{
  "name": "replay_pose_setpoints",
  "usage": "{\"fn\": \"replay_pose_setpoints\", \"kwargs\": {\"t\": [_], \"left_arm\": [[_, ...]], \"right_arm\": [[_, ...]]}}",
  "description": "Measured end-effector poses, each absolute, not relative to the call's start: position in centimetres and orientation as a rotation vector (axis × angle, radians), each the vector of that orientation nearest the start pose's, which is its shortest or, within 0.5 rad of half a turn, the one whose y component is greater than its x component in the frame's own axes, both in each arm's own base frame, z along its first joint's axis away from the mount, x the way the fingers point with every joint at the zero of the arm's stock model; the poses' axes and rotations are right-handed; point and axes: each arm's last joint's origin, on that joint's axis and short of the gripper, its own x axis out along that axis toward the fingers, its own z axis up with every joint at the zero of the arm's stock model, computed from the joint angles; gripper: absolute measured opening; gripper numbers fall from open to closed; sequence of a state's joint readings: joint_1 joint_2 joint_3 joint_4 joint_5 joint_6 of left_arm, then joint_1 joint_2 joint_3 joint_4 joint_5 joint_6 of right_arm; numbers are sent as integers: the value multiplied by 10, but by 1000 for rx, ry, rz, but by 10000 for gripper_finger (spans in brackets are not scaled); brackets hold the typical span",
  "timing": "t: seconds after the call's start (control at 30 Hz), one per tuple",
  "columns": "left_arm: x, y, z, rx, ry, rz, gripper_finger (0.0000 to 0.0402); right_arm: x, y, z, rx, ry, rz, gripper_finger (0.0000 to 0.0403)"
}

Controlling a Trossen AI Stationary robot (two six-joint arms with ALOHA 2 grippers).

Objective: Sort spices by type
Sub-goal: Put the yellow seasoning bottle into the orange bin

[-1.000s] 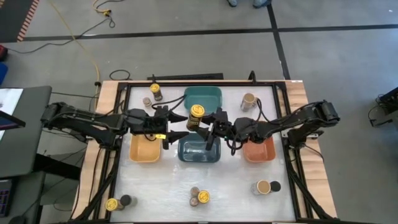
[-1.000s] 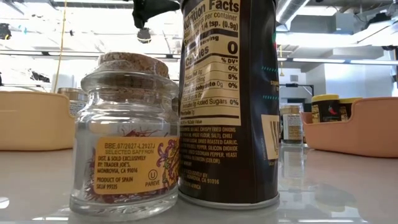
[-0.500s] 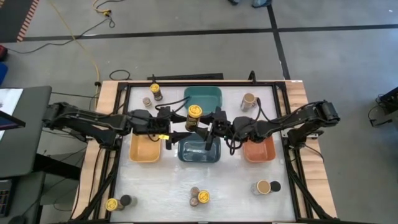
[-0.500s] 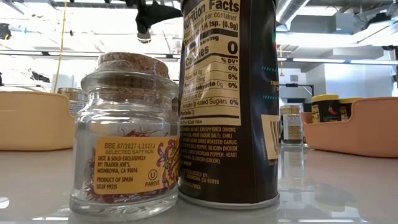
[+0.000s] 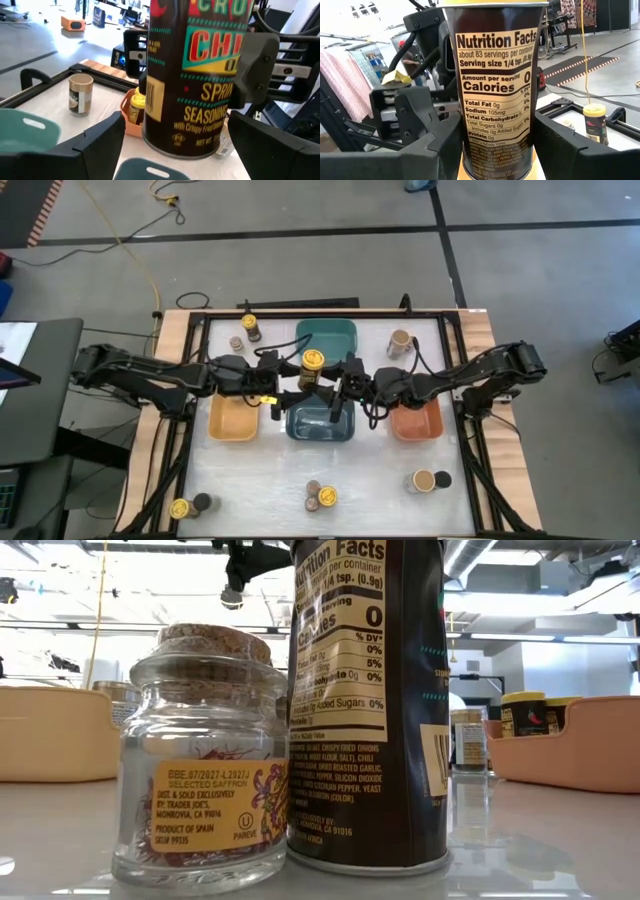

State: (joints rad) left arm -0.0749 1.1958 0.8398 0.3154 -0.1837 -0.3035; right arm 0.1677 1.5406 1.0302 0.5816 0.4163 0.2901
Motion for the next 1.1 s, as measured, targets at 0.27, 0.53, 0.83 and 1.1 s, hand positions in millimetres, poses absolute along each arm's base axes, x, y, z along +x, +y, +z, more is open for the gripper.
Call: {"fn": "replay_pose_setpoints", "kwargs": {"t": [0.27, 0.53, 0.83, 1.1], "left_arm": [[279, -15, 307, -313, 40, 105, 314], [282, -15, 306, -324, 32, 98, 244], [281, -15, 308, -308, 29, 97, 223], [282, -15, 310, -289, 41, 98, 224]], "right_arm": [[346, 47, 305, 303, -87, -240, 233], [346, 48, 303, 299, -70, -239, 233], [346, 48, 302, 315, -61, -241, 233], [346, 47, 302, 315, -59, -241, 234]]}}
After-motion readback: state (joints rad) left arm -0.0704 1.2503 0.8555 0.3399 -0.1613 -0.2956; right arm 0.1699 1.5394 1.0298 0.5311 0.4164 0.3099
